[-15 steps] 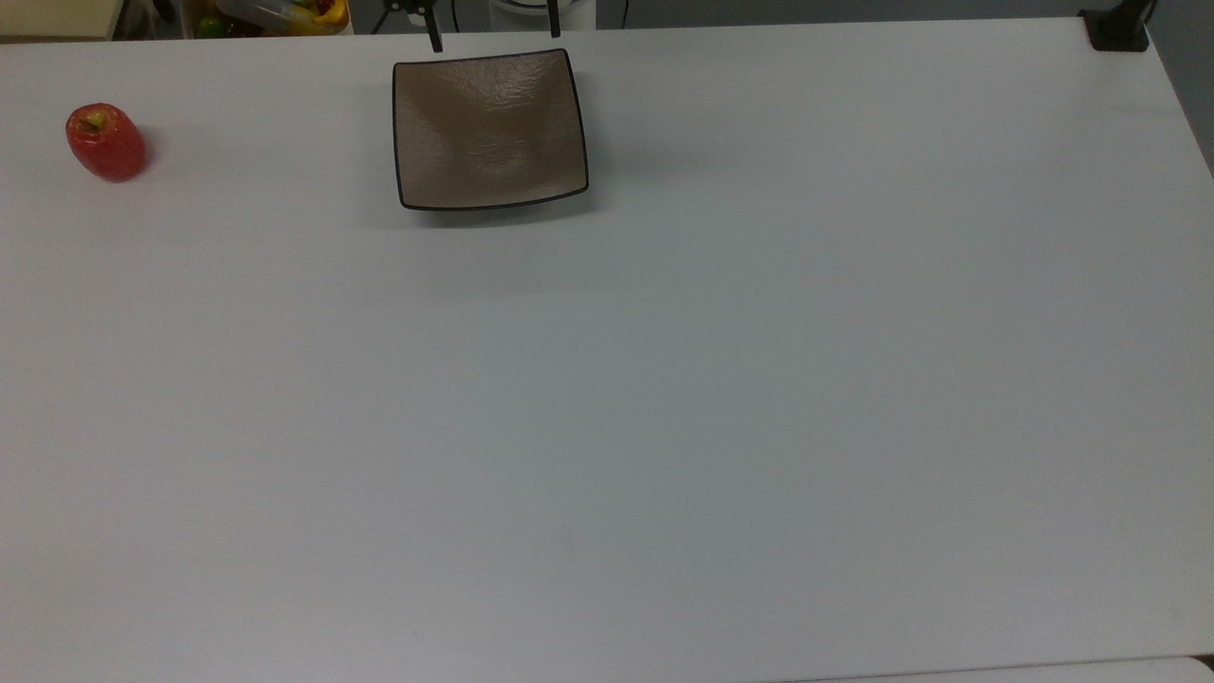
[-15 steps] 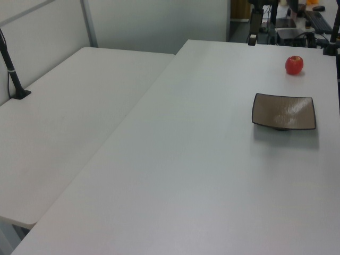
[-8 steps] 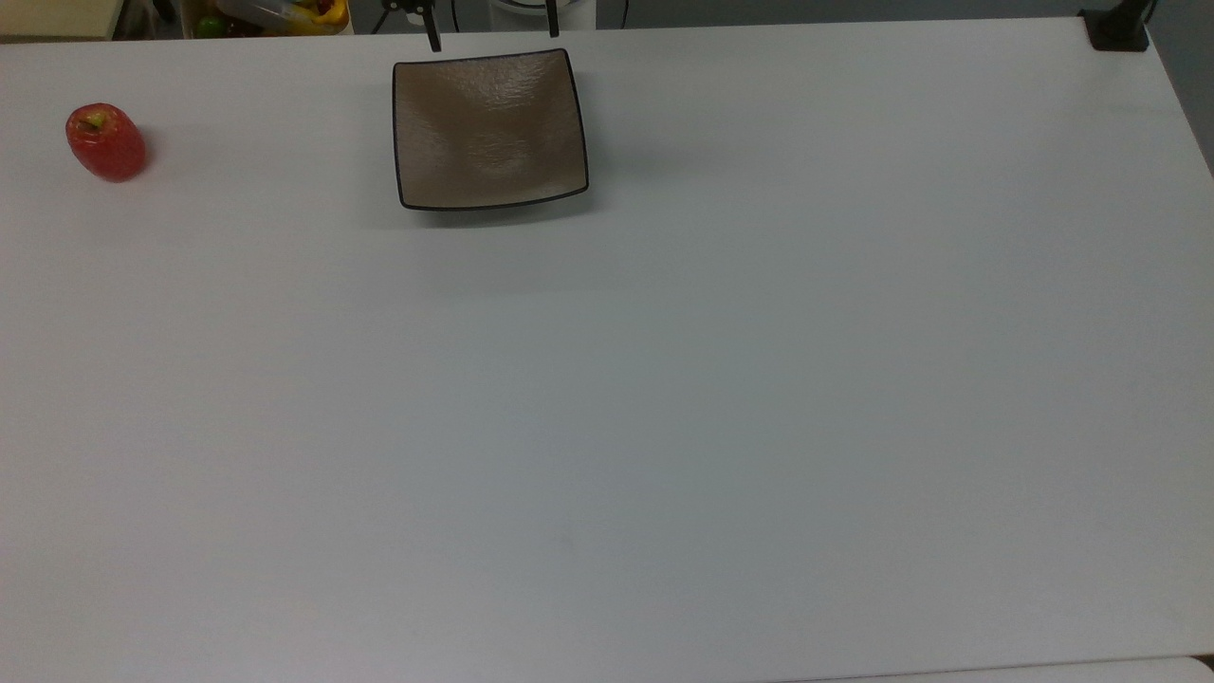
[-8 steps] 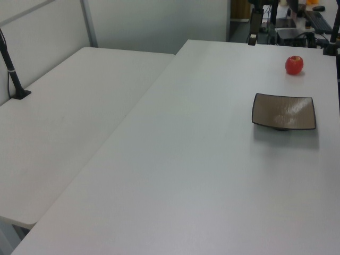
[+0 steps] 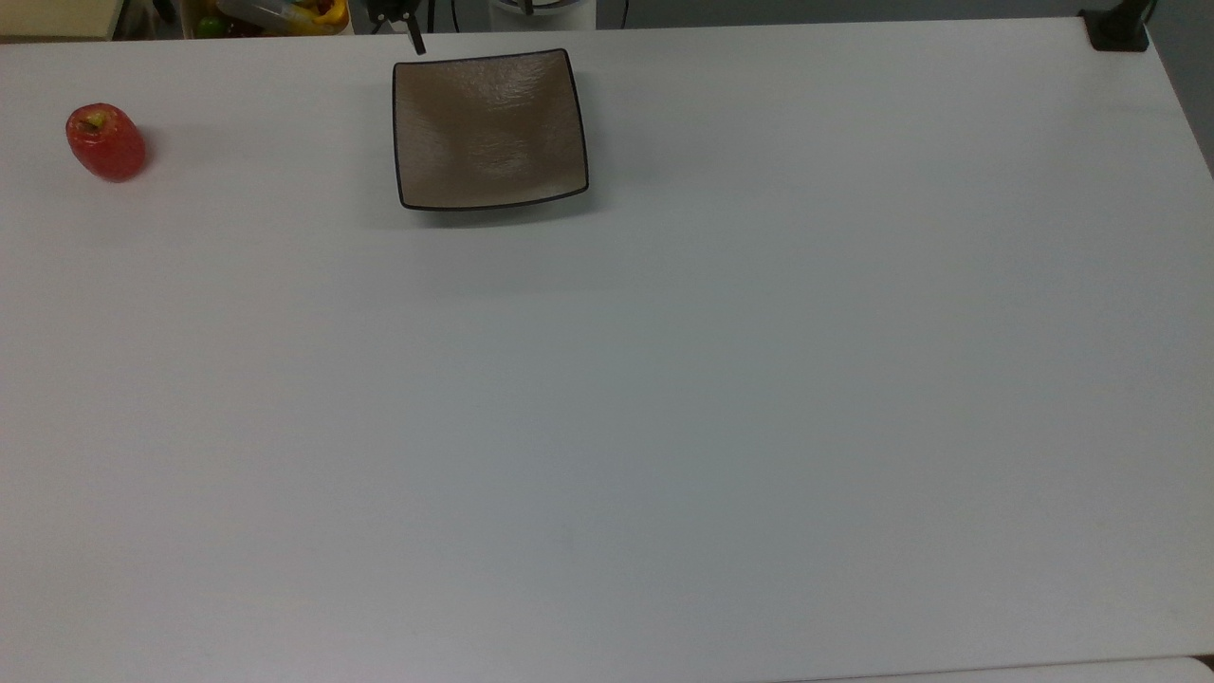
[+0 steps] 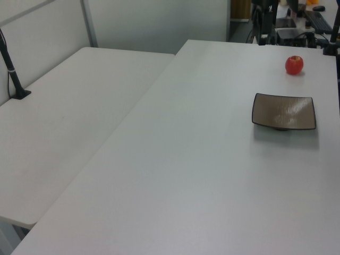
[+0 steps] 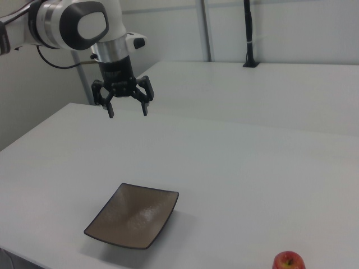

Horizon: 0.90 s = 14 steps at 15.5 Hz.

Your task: Apples placed on a ceramic plate

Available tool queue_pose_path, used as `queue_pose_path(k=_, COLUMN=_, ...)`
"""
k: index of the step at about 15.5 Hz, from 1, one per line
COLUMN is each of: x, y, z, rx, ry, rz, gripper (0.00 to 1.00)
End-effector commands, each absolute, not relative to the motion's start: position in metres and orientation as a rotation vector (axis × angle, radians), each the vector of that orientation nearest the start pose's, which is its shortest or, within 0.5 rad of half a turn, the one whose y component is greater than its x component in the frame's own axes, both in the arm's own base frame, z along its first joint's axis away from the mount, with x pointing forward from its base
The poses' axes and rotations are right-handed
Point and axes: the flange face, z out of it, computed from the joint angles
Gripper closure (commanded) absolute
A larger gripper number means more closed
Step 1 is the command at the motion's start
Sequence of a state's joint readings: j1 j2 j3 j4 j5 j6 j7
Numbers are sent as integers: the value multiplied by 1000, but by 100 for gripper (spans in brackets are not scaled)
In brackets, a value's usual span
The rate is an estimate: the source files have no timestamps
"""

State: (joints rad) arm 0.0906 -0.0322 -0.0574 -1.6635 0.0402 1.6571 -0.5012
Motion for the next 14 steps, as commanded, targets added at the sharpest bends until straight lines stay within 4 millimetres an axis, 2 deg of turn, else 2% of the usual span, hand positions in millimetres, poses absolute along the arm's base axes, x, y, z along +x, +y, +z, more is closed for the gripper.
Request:
queue_pose_path(k=1, x=537, y=18, z=614, rx=-2946, ry=-895, rz=-31, gripper=0)
queue_pose_path(k=5, x=529, y=8, z=614, rx=-2960, ry=-853, rz=30, gripper=0)
queue_pose_path(k=9, x=520, y=-16, z=608, rx=-2954, ry=-820, rz=148, gripper=0)
queue_pose_path(k=12, x=518, y=-54, z=610, rx=-2985, ry=-805, rz=151, gripper=0)
queue_pose_path(k=14, x=516, y=-89, z=608, rx=-3020, ry=-782, rz=156, gripper=0)
